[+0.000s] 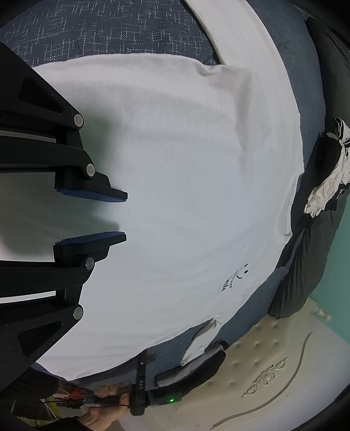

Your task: Fold clothes

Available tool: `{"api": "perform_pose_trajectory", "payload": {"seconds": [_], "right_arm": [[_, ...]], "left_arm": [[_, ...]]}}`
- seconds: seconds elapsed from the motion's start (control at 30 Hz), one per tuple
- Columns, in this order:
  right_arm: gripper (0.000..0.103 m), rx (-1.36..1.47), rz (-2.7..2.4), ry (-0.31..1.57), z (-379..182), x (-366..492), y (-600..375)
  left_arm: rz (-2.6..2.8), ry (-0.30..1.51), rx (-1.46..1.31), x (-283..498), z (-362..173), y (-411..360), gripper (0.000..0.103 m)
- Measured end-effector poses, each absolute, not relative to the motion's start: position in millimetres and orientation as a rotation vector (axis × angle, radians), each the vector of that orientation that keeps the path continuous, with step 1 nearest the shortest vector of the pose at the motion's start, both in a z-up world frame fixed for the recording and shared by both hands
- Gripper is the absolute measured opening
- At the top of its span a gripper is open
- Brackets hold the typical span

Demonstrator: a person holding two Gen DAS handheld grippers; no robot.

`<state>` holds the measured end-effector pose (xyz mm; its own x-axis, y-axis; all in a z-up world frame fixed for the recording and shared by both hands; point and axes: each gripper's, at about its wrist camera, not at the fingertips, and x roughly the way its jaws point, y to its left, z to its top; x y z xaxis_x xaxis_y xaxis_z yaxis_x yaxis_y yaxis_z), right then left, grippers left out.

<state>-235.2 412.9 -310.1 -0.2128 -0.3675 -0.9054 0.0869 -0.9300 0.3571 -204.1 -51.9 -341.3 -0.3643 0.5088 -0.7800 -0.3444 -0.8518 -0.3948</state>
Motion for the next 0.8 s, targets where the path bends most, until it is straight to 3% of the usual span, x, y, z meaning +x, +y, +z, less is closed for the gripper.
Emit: {"api": "perform_pose_trajectory", "payload": {"seconds": [0.23, 0.27, 0.3, 0.43, 0.67, 0.8], "right_arm": [[0.02, 1.767, -2.205, -0.243, -313, -224, 403], [0.017, 1.767, -2.204, -0.233, -313, -223, 402], [0.006, 1.766, -2.204, -0.221, -312, -224, 400], [0.003, 1.751, -2.24, -0.193, -304, -227, 398], [0.002, 1.757, -2.255, -0.36, -305, -235, 420], [0.003, 1.749, -2.178, -0.644, -324, -241, 440]], "left_arm": [[2.222, -0.224, -1.347, -201, -339, -51, 0.025], [2.222, -0.224, -1.347, -201, -339, -50, 0.024], [2.221, -0.225, -1.346, -201, -338, -50, 0.024], [2.222, -0.226, -1.341, -200, -337, -49, 0.024], [2.224, -0.229, -1.34, -199, -335, -51, 0.024], [2.225, -0.226, -1.335, -199, -335, -51, 0.024]]}}
